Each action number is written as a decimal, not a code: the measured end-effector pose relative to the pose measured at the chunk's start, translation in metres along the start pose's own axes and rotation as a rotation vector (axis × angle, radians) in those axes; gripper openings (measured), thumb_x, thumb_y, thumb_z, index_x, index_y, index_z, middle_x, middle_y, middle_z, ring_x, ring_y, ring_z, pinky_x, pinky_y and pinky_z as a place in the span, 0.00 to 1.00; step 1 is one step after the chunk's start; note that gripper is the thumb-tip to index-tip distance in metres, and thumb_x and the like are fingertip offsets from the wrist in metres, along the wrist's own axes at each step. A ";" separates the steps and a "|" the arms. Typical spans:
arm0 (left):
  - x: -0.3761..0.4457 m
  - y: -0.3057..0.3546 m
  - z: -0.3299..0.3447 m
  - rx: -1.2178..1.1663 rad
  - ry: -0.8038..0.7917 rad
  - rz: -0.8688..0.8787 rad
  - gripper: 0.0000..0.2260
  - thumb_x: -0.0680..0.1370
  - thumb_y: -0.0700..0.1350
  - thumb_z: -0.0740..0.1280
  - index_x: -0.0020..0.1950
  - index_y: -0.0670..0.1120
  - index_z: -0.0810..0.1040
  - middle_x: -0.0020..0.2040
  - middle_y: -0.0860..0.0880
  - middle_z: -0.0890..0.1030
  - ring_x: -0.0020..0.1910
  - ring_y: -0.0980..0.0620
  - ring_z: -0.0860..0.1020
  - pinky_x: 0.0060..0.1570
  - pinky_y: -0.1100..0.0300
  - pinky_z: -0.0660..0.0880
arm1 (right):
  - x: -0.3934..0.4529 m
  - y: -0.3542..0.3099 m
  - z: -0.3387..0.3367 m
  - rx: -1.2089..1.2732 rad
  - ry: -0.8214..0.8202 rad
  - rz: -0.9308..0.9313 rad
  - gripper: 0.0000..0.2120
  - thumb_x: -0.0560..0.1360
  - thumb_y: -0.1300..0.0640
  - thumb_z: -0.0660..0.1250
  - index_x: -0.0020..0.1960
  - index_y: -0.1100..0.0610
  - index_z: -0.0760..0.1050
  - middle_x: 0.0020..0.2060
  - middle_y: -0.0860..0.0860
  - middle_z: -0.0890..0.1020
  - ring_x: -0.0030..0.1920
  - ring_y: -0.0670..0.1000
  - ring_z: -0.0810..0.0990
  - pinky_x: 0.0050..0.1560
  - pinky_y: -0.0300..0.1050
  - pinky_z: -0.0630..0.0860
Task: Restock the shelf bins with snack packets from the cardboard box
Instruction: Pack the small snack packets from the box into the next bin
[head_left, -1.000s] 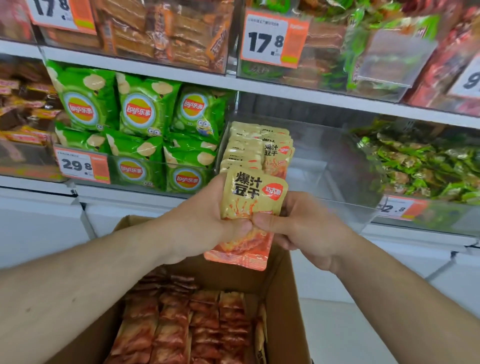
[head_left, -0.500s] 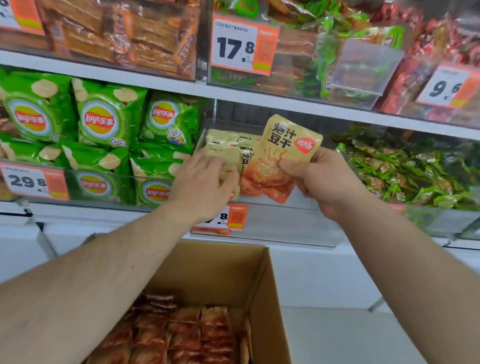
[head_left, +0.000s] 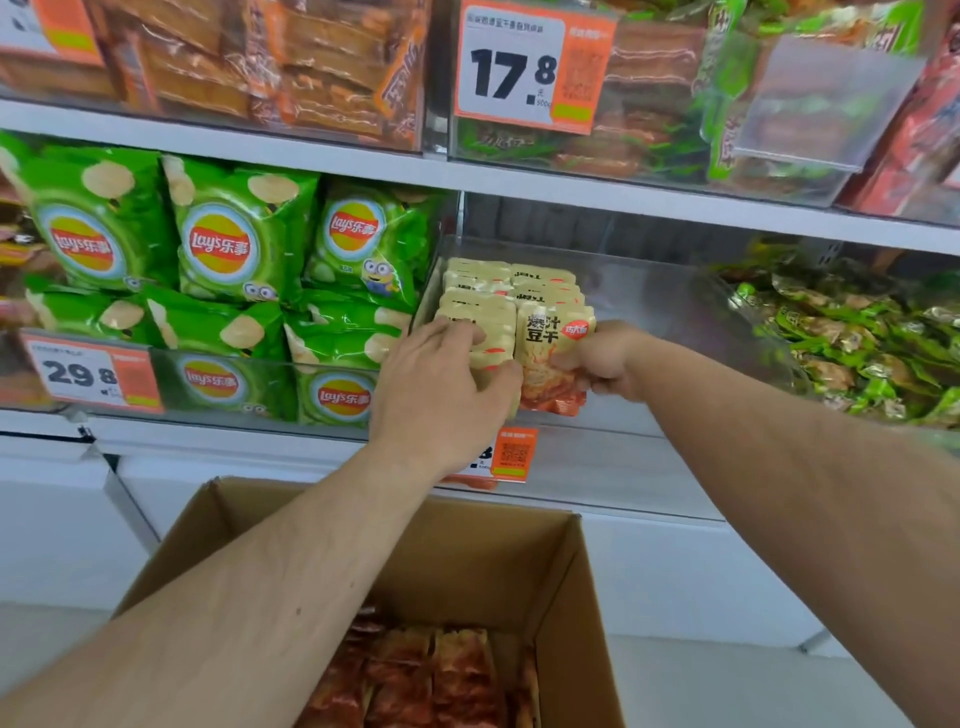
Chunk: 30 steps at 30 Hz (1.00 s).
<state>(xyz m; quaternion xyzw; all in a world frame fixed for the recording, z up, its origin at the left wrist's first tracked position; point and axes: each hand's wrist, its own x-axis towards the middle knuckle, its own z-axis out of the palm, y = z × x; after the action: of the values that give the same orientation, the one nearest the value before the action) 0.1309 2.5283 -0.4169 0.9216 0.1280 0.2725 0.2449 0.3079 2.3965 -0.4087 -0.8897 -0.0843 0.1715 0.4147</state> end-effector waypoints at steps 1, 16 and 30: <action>0.000 0.000 0.000 -0.003 0.008 -0.001 0.29 0.72 0.62 0.55 0.66 0.48 0.76 0.66 0.51 0.77 0.69 0.51 0.68 0.69 0.54 0.63 | 0.002 0.002 0.003 0.023 0.021 -0.013 0.07 0.74 0.60 0.72 0.51 0.58 0.77 0.41 0.56 0.81 0.33 0.50 0.75 0.35 0.43 0.73; 0.000 0.002 0.001 0.000 0.026 0.003 0.27 0.72 0.62 0.56 0.63 0.47 0.77 0.61 0.50 0.78 0.65 0.50 0.71 0.68 0.53 0.63 | 0.000 0.007 0.019 0.054 0.109 -0.063 0.10 0.69 0.59 0.78 0.47 0.59 0.80 0.43 0.56 0.85 0.42 0.56 0.86 0.45 0.51 0.84; -0.001 0.003 -0.001 -0.009 0.015 0.010 0.27 0.72 0.62 0.56 0.64 0.48 0.76 0.62 0.52 0.77 0.65 0.52 0.71 0.66 0.55 0.64 | -0.008 0.005 0.019 -0.048 0.036 -0.051 0.14 0.71 0.53 0.77 0.51 0.57 0.79 0.44 0.56 0.85 0.37 0.53 0.83 0.32 0.41 0.80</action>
<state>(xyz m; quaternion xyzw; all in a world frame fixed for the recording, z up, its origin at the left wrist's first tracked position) 0.1299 2.5260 -0.4151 0.9190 0.1242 0.2811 0.2469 0.2929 2.4045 -0.4222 -0.8999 -0.1037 0.1427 0.3987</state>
